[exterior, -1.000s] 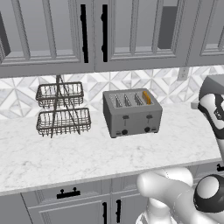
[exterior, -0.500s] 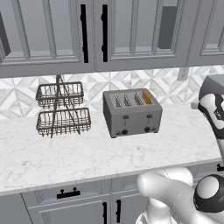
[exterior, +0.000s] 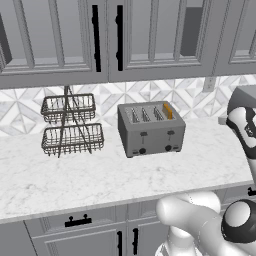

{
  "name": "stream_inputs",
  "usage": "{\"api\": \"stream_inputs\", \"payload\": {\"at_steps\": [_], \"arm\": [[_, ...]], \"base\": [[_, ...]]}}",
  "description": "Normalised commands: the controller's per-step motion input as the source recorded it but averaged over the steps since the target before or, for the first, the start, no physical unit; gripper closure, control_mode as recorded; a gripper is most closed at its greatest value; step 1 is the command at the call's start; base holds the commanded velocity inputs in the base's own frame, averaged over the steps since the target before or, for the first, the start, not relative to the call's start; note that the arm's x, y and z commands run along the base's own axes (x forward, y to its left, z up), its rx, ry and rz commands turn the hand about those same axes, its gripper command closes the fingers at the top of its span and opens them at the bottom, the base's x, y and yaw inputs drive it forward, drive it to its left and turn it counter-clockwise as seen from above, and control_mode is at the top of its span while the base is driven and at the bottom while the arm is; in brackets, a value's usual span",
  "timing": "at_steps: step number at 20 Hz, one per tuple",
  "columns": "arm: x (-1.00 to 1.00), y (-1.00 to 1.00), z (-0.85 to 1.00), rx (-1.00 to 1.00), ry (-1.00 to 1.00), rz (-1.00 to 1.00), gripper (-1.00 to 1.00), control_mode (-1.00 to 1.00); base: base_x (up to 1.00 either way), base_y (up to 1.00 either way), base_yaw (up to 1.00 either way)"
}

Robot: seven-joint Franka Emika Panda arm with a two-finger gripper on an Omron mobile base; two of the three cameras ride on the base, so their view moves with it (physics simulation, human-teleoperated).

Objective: Start the toaster. Once the lever pops up, take the bread to the plate on the dining counter.

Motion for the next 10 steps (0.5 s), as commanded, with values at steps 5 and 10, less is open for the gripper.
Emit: {"api": "stream_inputs", "payload": {"at_steps": [5, 10], "arm": [[0.00, 0.00, 0.00, 0.00, 0.00, 0.00, -1.00, -1.00], [0.00, 0.00, 0.00, 0.00, 0.00, 0.00, -1.00, -1.00]], "base": [[0.00, 0.00, 0.00], [0.00, 0.00, 0.00]]}}
